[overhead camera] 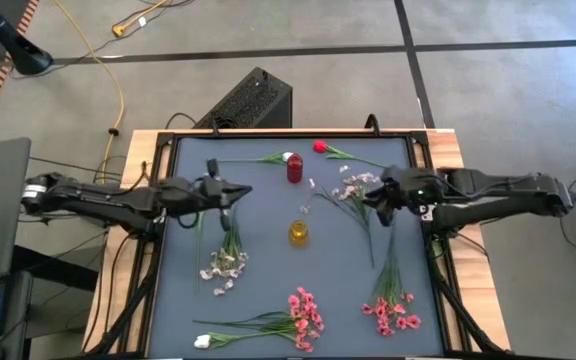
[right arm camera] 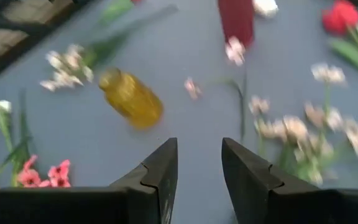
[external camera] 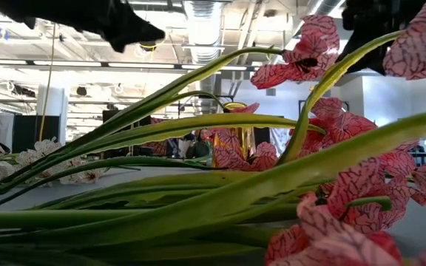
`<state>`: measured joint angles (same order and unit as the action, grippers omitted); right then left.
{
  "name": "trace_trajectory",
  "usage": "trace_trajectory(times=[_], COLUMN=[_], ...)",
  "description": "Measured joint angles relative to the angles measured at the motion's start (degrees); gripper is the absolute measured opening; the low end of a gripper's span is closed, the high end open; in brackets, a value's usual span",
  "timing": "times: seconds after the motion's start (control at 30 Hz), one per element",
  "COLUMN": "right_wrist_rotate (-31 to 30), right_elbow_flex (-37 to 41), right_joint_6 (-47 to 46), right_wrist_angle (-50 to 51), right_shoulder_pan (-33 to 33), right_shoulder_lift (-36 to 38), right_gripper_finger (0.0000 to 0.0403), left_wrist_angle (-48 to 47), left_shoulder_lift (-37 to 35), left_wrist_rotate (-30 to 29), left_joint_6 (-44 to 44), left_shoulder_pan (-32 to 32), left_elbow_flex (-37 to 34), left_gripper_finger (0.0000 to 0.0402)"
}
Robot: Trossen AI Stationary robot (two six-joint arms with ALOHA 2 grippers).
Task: Sort flowers into vase by color
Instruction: Put the right white flowers into the yellow flower vase
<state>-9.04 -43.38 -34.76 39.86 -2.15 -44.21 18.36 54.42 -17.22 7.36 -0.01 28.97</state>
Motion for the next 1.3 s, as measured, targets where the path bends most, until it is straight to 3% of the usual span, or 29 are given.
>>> trace_trajectory(times=[0.27, 0.5, 0.7, 0.97, 1.1, 1.3], right_wrist_rotate=[3.81, 6.14, 5.95, 3.04, 1.83, 1.4], right_elbow_flex=[-10.12, -10.69, -10.69, -10.56, -7.11, 1.14], right_joint_6=[-10.83, -11.99, -12.31, -12.48, -15.92, -21.62], right_wrist_angle=[14.18, 16.55, 18.54, 18.35, 16.82, 9.88], right_shoulder_pan=[1.05, 0.29, -2.71, -3.57, -2.67, -2.15], right_shoulder_lift=[-11.16, -18.74, -24.03, -28.77, -29.02, -28.92], right_gripper_finger=[0.0152, 0.0153, 0.0178, 0.026, 0.0284, 0.0286], left_wrist_angle=[-3.5, -4.27, -5.01, -5.69, -5.76, -7.12], left_shoulder_lift=[8.36, 9.33, 9.33, 9.35, 9.35, 9.35], left_wrist_rotate=[5.24, -6.89, -7.28, -7.32, -7.13, -5.99], left_joint_6=[3.51, 1.85, -2.06, -2.49, -3.64, -3.99], left_shoulder_pan=[-1.89, -3.32, -5.01, -5.86, -5.86, -5.86], left_elbow_flex=[0.7, 0.72, 0.72, 0.72, 0.72, 0.73], left_gripper_finger=[0.0, 0.0007, 0.0079, 0.0191, 0.0211, 0.0213])
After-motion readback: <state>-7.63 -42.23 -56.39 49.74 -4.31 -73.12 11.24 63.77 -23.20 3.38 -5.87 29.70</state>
